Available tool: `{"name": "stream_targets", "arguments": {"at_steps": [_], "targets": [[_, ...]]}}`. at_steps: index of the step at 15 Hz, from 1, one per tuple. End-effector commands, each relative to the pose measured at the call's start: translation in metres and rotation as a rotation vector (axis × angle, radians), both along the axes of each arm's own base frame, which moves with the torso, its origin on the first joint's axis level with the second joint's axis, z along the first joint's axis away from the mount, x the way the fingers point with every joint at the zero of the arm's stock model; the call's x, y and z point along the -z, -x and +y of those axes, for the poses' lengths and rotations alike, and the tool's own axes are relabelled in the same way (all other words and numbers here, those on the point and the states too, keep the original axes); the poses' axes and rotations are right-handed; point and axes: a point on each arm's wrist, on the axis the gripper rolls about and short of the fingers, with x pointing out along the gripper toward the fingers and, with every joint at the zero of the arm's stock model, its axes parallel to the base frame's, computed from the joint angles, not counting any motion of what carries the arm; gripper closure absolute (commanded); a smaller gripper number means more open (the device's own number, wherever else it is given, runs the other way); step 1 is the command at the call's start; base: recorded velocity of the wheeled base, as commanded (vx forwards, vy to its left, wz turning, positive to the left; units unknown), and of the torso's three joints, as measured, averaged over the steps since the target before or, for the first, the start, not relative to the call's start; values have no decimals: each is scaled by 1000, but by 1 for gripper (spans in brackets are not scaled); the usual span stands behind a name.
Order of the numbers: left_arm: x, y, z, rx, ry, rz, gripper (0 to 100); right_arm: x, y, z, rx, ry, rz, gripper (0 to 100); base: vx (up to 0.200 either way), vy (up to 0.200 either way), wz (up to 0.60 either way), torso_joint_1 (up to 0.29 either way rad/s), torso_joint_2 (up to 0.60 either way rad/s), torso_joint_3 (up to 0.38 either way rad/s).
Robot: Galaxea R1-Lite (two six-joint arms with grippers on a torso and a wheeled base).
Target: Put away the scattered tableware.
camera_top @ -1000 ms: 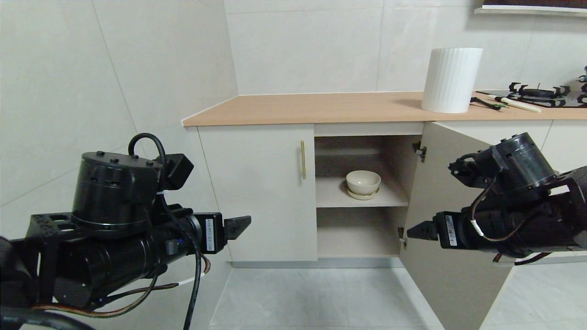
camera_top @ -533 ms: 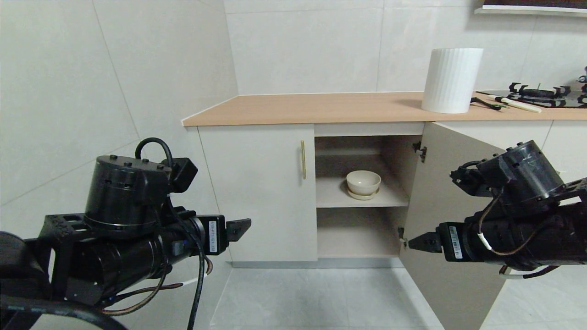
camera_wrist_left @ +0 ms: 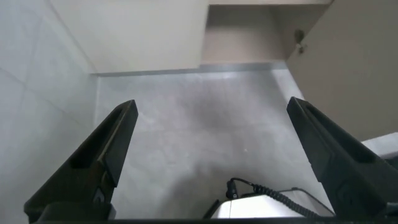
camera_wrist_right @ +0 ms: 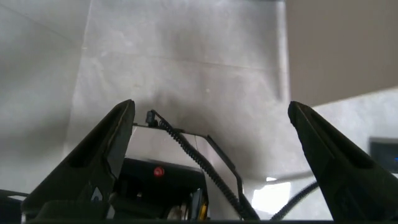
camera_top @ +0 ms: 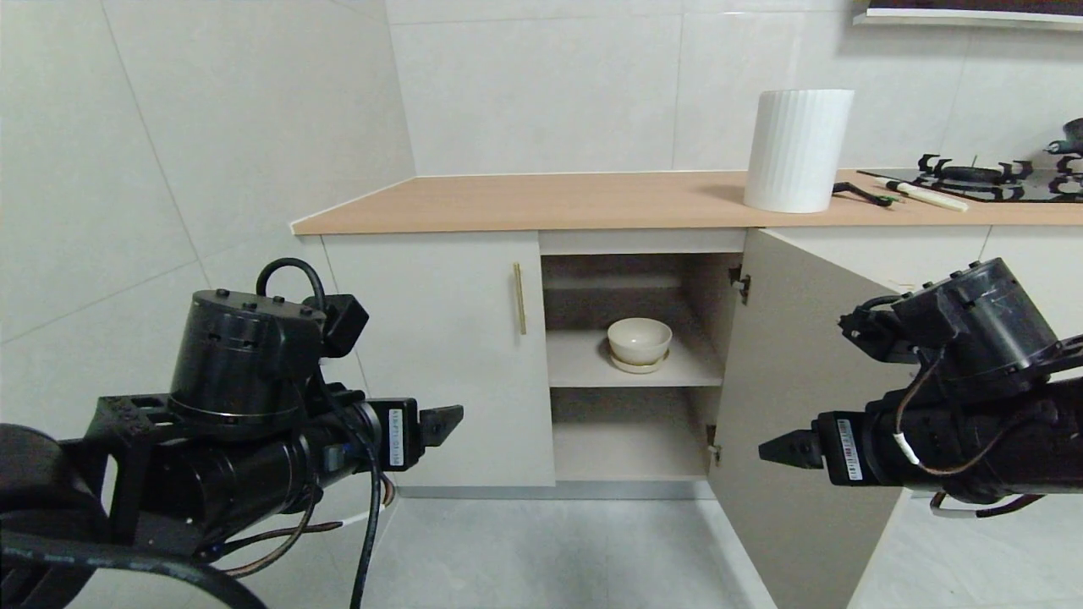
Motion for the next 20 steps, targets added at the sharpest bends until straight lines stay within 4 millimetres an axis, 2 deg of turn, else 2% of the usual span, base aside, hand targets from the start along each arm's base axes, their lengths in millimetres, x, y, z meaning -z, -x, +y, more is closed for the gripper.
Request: {"name": "stream_targets", "arguments": {"at_steps": [1,4,7,9,10,11,14,15,16,18,20], "targets": [[1,0,0,-1,-1,3,0,2,2,-1,-10,21,18,0,0,-200,0,2,7,2],[1,0,0,-1,-2,4,0,-2,13,-8,-46,70,41,0,0,-200,0,2,1,2],[3,1,0,2,-7,9,0,-12,20,-18,-7,112,55,0,0,0,0,0,0,0],[3,1,1,2,-7,9,0,-17,24,-32,17,186,46,0,0,0,0,0,0,0],[3,1,1,2,-7,9,0,-20,22,-45,49,207,32,0,0,0,0,0,0,0],[3,1,1,2,-7,9,0,-21,20,-52,72,216,30,0,0,0,0,0,0,0],[2,1,1,2,-4,7,0,-22,2,-91,203,268,45,0,0,0,0,0,0,0],[2,1,1,2,-4,7,0,-22,2,-91,203,268,45,0,0,0,0,0,0,0],[2,2,1,2,-4,6,0,-18,-14,-116,284,293,53,0,0,0,0,0,0,0],[2,2,1,3,-4,7,0,-15,-26,-131,339,293,30,0,0,0,0,0,0,0],[2,2,1,2,-4,6,0,-10,-38,-137,362,275,11,0,0,0,0,0,0,0]]}}
